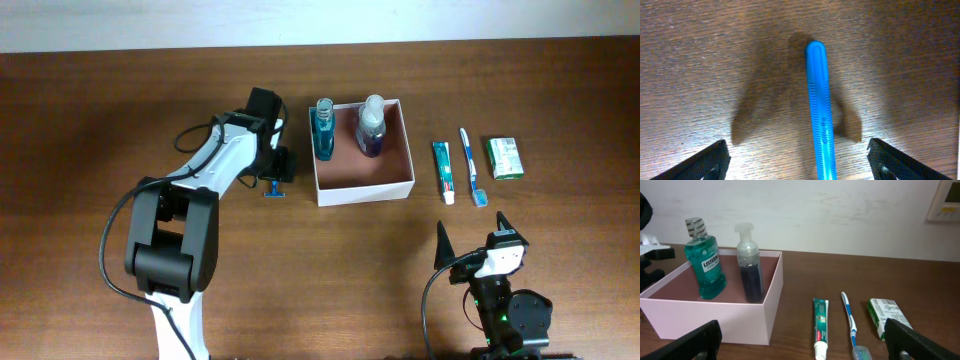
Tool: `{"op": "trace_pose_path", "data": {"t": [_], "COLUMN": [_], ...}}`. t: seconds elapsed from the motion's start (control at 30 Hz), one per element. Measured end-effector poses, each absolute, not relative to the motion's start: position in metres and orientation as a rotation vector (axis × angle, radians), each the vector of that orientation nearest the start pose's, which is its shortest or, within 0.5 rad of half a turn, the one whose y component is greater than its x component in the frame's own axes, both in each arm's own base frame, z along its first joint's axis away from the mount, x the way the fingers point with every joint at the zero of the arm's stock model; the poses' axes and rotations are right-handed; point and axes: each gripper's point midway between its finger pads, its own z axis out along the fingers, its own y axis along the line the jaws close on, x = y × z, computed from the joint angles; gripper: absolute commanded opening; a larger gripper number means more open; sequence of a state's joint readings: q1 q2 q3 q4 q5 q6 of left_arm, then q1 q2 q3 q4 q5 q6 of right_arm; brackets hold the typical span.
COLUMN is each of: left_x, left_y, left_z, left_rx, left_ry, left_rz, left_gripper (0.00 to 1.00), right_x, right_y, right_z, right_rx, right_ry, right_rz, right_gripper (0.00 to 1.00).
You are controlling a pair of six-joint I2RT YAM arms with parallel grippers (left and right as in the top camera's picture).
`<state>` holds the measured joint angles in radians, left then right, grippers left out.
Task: Pack container
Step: 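Lower the open left gripper over the blue razor handle, then close the left gripper on the razor handle and lift it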
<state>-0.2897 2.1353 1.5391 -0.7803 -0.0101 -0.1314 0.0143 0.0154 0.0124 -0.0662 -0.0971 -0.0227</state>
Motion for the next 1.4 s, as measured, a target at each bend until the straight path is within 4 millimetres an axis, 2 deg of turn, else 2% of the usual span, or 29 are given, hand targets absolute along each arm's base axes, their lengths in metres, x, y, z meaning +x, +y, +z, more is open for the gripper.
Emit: {"op": "trace_pose_path", "data": {"t": [0.47, 0.5, 0.9, 1.0, 1.23, 1.33, 1.4], "left_x": [0.426, 0.426, 0.425, 0.423, 0.420, 0.424, 0.432], "left_y": [-0.126, -0.126, -0.124, -0.124, -0.125, -0.126, -0.128], "left_z": [0.001, 0.001, 0.001, 0.001, 0.004, 0.016, 0.030], "left_rx": [0.244, 0.244, 0.251, 0.253, 0.262, 0.262, 0.262], "left_ry": [2.951, 2.951, 2.955, 2.967, 3.014, 3.022, 3.008], "left_rz": [-0.030, -0.030, -0.018, -0.020, -0.016, -0.014, -0.018], "left_gripper": [0.89, 0.82, 0.24, 0.17, 0.12, 0.08, 0.06], "right_x": [0.245, 0.245, 0.245, 0.245, 0.245, 0.245, 0.245], "right_y": [0.020, 0.020, 0.020, 0.020, 0.020, 0.020, 0.020], "right_z": [0.160, 0.160, 0.160, 0.160, 0.160, 0.160, 0.160], "right_rx": [-0.105, -0.105, -0.105, -0.105, -0.105, -0.105, -0.105], "right_ry": [1.637, 1.637, 1.637, 1.637, 1.637, 1.637, 1.637], "right_rz": [0.073, 0.073, 0.073, 0.073, 0.073, 0.073, 0.073], "right_gripper": [0.99, 0.98, 0.99, 0.99, 0.99, 0.99, 0.99]}}
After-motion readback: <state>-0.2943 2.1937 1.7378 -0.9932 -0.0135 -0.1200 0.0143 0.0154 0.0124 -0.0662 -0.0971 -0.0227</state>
